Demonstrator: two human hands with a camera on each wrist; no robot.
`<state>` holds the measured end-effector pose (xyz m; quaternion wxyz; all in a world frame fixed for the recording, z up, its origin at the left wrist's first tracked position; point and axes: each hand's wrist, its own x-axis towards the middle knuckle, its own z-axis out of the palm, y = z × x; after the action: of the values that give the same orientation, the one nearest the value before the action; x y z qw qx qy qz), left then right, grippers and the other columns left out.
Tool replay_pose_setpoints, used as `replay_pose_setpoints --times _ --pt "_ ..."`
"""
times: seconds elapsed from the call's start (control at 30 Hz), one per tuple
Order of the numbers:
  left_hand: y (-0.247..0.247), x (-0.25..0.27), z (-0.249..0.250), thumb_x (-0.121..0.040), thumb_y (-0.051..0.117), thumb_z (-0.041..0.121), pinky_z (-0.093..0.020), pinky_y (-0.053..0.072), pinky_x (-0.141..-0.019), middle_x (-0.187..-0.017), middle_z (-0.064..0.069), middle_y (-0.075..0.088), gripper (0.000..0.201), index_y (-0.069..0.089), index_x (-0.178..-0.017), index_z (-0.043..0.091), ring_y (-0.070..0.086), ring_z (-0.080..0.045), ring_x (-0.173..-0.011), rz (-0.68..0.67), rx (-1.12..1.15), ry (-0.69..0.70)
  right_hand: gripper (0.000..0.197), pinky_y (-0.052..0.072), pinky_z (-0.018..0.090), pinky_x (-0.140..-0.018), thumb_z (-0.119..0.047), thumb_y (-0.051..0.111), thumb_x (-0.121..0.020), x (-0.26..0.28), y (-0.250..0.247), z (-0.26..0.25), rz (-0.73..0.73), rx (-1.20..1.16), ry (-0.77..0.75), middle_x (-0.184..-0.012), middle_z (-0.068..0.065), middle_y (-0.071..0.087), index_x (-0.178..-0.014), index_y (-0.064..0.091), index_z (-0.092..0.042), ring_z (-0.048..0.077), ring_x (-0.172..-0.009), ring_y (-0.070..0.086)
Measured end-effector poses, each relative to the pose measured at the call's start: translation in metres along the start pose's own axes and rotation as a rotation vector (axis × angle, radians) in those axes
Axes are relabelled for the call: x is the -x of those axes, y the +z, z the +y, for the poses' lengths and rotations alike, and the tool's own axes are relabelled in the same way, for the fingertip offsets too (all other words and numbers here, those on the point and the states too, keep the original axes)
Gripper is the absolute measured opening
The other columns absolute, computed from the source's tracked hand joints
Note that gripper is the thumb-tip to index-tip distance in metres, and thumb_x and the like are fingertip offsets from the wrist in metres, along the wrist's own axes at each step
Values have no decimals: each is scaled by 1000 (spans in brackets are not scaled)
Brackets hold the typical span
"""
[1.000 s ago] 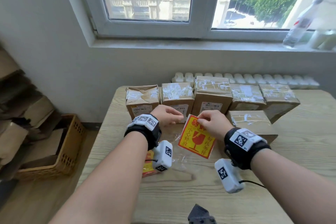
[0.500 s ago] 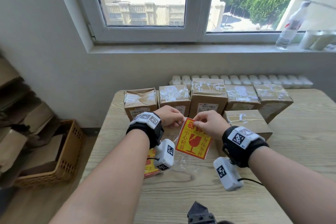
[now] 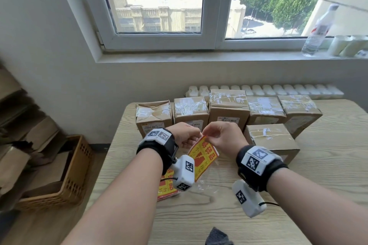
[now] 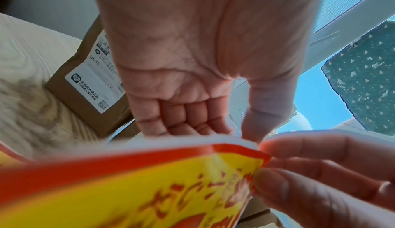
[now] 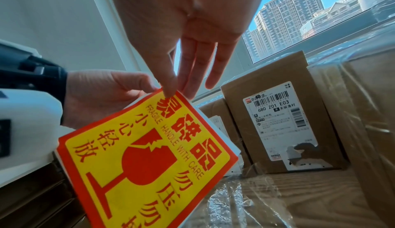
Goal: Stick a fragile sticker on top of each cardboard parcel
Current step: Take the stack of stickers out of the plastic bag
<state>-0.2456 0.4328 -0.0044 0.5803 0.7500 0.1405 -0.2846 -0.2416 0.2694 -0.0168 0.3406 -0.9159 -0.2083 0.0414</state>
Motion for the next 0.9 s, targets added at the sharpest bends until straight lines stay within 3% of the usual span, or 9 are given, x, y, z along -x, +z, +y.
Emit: replay_pose_setpoints --times 0.13,0.23,0.33,0.43,0.53,0.6,0.67,0.8,0.9 --pt "4 -2 0 -91 47 2 -14 44 -44 -41 4 51 32 48 -61 11 49 -5 -34 29 31 -18 28 56 37 -76 -10 70 -77 0 1 1 10 51 -33 -77 -10 63 -69 61 -35 12 -78 64" --pt "2 -3 -3 -87 46 0 -18 45 -48 -54 -3 45 31 45 -58 11 47 -13 -46 25 27 -4 27 54 38 -77 -8 71 -76 -1 1 0 9 52 -38 -81 -7 58 -67 60 -31 15 -81 60" --pt "-3 -2 -6 -84 51 -4 -18 45 -46 -66 -7 45 13 52 -75 5 46 -17 -55 10 32 20 27 53 39 -79 -6 69 -76 -2 0 -1 -16 56 -29 -84 -5 57 -67 58 -30 16 -85 59" --pt "-9 -4 -8 -86 56 -9 -19 48 -44 -69 -8 53 19 54 -79 8 53 -16 -55 42 54 68 25 54 40 -80 -4 62 -78 -4 1 -1 -46 44 -26 -84 -3 64 -72 57 -27 17 -84 62" --pt "-11 -4 -8 -88 54 -10 -20 58 -55 -78 -8 67 25 69 -94 9 66 -12 -61 38 45 97 24 55 36 -77 -5 60 -81 -5 1 1 -46 27 3 -81 -6 66 -77 54 -27 15 -82 65" --pt "-12 -3 -10 -87 51 -14 -18 57 -57 -77 -8 70 29 70 -105 -1 68 -8 -59 40 63 115 24 53 30 -76 -6 64 -81 -7 1 3 -36 24 12 -76 -11 63 -77 54 -28 11 -79 63" --pt "-13 -3 -12 -84 53 -17 -17 57 -59 -75 -8 73 29 68 -107 -7 70 -7 -60 29 101 128 26 52 26 -74 -5 66 -79 -7 3 3 -48 1 22 -73 -12 63 -72 59 -29 7 -74 61" --pt "-14 -2 -16 -82 62 -15 -19 58 -62 -83 -12 74 26 71 -101 1 73 -13 -71 -42 124 81 36 53 24 -72 -2 64 -75 -10 10 6 -91 -30 32 -69 -8 69 -60 61 -34 7 -72 65" --pt "-15 -10 -25 -85 64 -8 -21 59 -65 -88 -12 70 25 68 -107 2 70 -14 -74 15 27 45 31 50 24 -75 -5 61 -78 -12 16 13 -147 44 101 -80 -11 66 -73 63 -35 11 -81 63"
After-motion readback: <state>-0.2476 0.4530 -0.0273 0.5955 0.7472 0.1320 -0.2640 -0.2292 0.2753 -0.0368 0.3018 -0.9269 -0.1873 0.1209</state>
